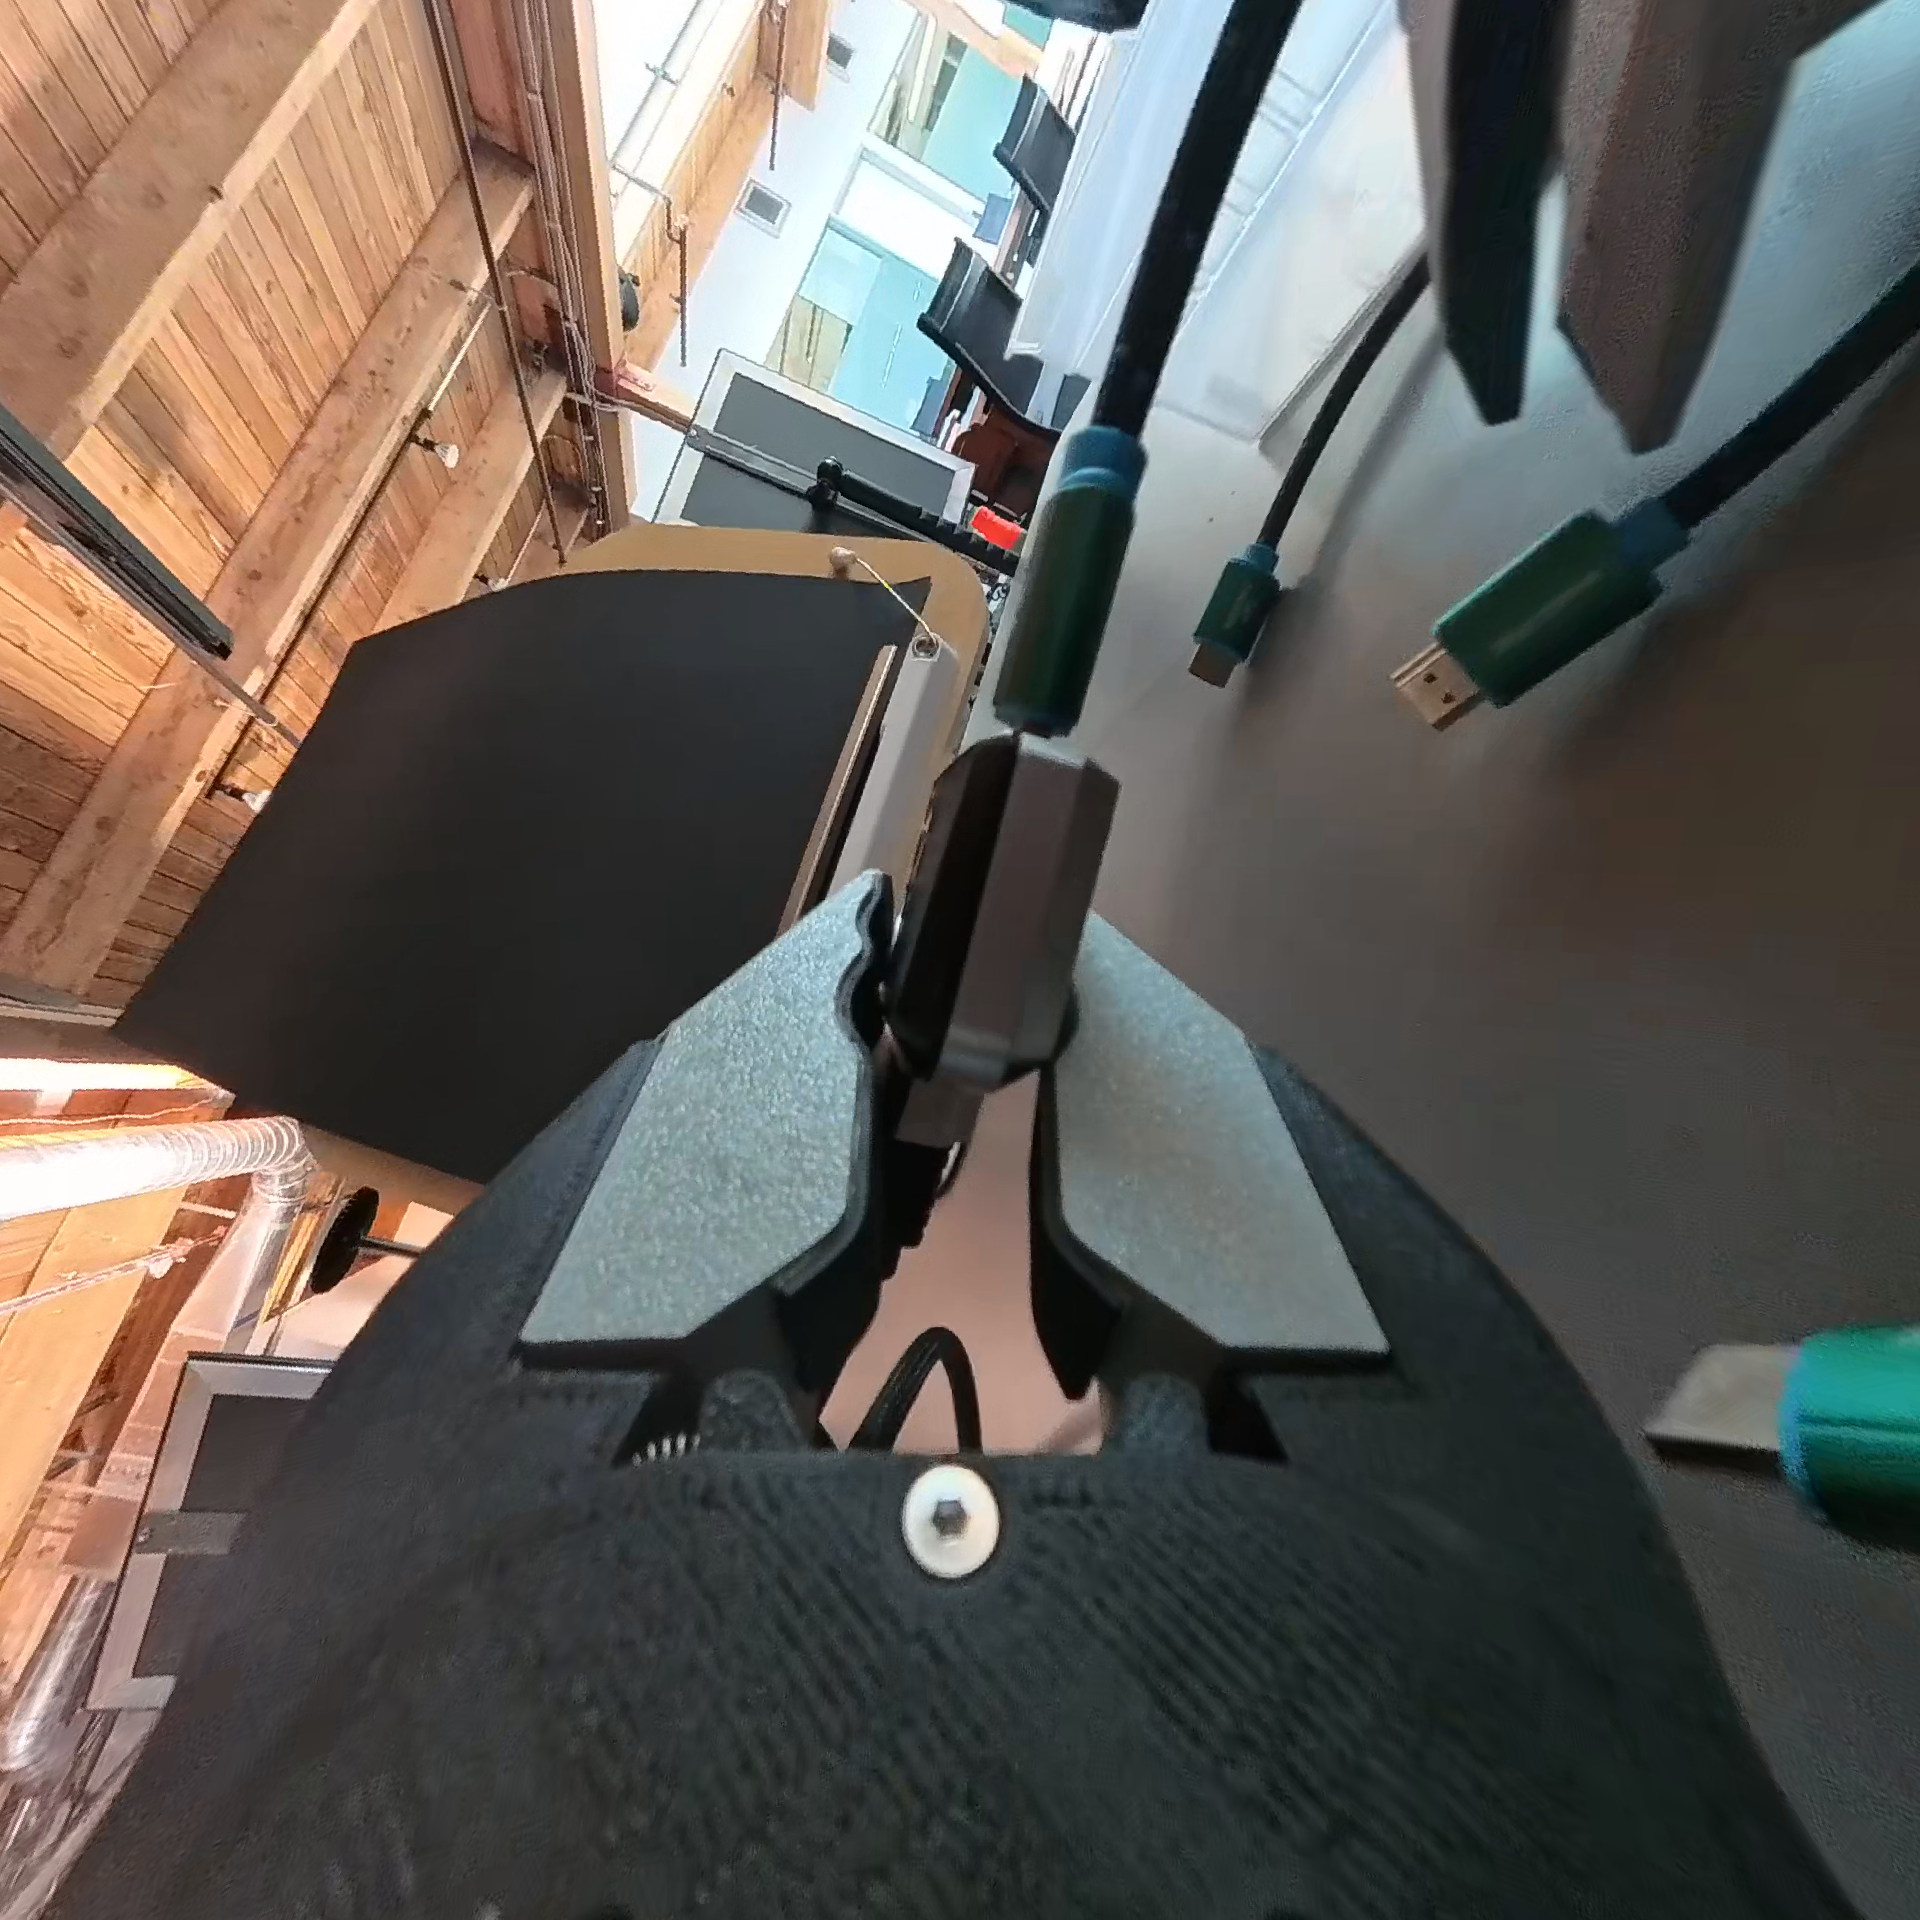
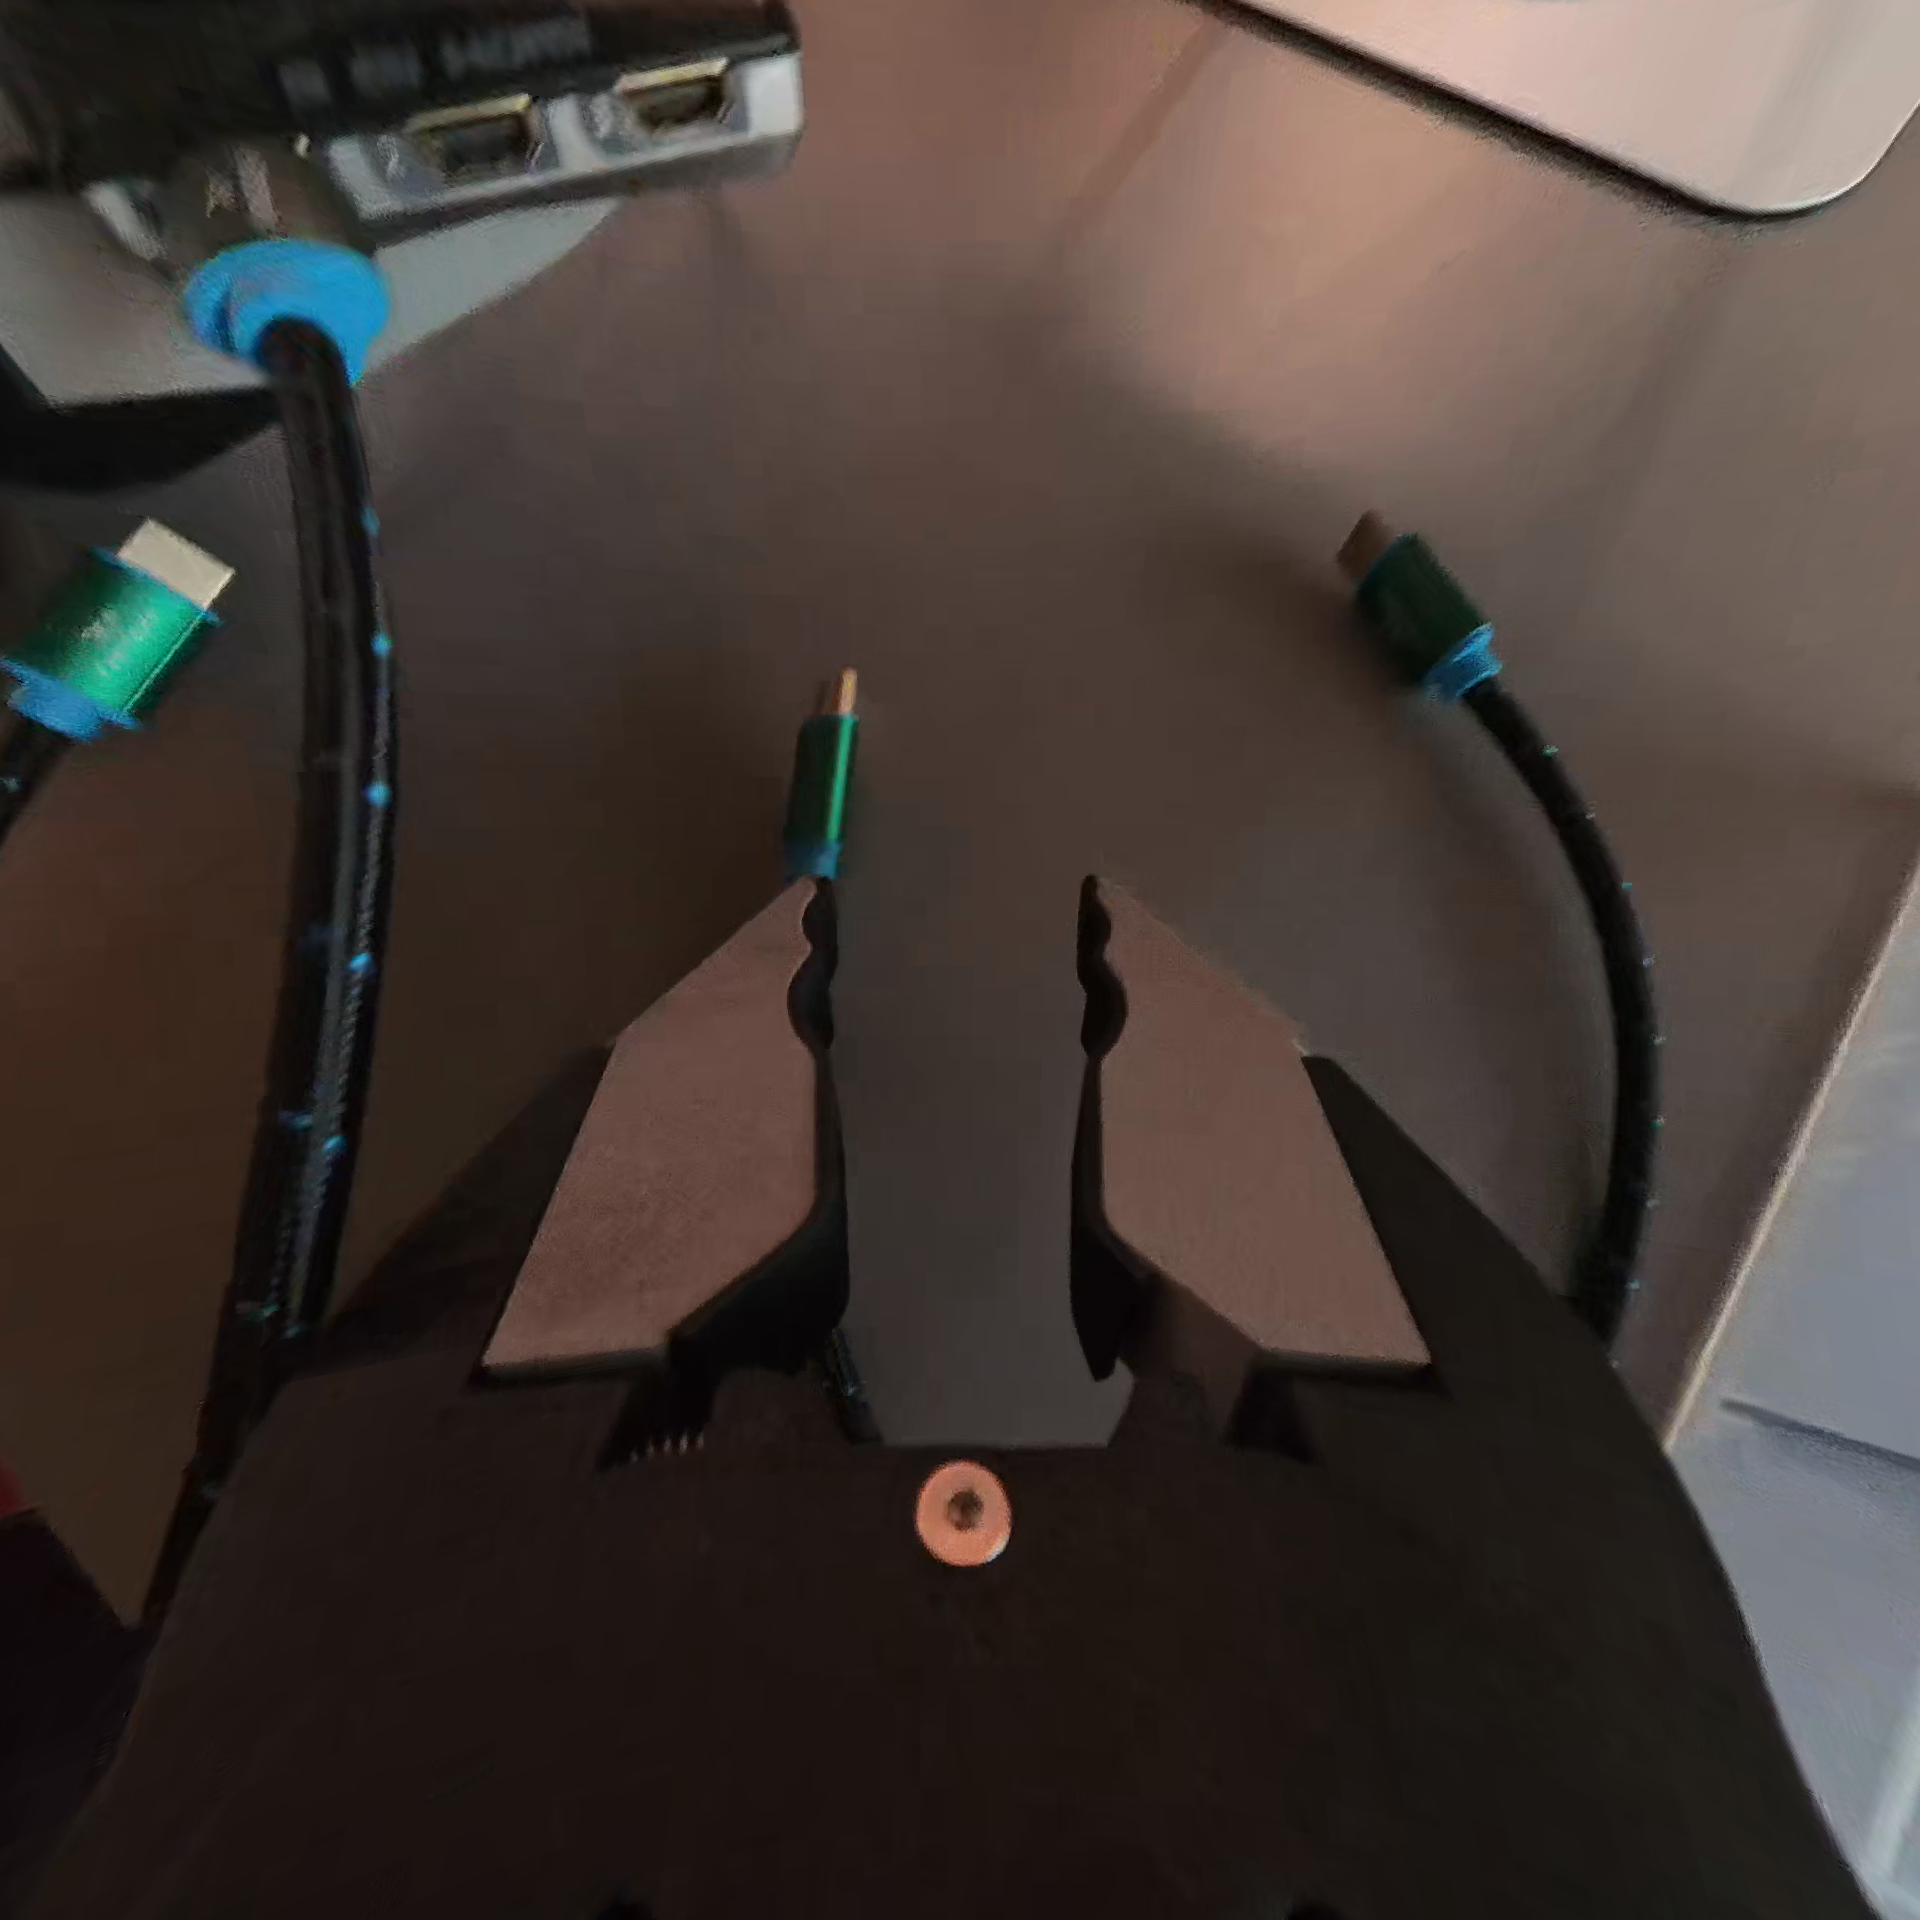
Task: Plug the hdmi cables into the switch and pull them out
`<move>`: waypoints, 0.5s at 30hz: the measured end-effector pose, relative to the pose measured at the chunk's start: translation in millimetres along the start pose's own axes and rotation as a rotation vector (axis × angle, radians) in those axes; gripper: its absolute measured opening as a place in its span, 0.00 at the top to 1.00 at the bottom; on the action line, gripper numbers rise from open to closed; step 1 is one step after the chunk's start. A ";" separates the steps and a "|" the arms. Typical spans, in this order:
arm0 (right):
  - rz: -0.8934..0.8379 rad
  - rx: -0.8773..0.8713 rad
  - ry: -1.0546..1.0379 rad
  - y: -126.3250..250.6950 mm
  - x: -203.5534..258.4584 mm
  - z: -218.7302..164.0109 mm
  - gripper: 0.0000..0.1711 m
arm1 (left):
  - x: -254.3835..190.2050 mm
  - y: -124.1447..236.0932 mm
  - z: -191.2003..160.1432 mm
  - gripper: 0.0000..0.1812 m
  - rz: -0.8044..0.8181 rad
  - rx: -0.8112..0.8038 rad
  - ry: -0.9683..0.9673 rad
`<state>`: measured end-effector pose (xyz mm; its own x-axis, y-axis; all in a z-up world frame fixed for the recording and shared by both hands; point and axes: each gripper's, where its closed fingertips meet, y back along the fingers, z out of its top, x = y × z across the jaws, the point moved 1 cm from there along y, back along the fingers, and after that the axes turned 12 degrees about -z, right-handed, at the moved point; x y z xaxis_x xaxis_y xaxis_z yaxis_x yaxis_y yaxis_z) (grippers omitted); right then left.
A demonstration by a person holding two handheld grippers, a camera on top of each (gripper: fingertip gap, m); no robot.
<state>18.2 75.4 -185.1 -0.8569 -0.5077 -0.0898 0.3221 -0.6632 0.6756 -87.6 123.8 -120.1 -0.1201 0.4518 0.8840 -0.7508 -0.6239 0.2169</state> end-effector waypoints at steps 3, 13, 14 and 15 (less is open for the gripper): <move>0.018 -0.008 -0.001 3.0 13.5 -2.9 0.75 | -1.3 0.9 3.0 0.86 -0.011 -0.018 0.003; -0.332 0.018 0.056 -17.8 -72.0 29.2 0.72 | -6.3 -1.9 -0.1 0.86 -0.029 0.009 -0.021; -0.344 0.048 0.079 -25.6 -78.4 30.9 0.71 | -5.7 -1.9 -1.2 0.86 -0.024 0.013 -0.024; -0.364 0.068 0.105 -33.4 -84.8 33.5 0.71 | -4.7 -1.6 -2.1 0.86 -0.018 0.016 -0.025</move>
<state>66.7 159.0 -175.5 -0.8630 -0.3018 -0.4052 -0.0262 -0.7742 0.6324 -87.1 124.0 -125.4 -0.0899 0.4470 0.8900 -0.7419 -0.6263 0.2395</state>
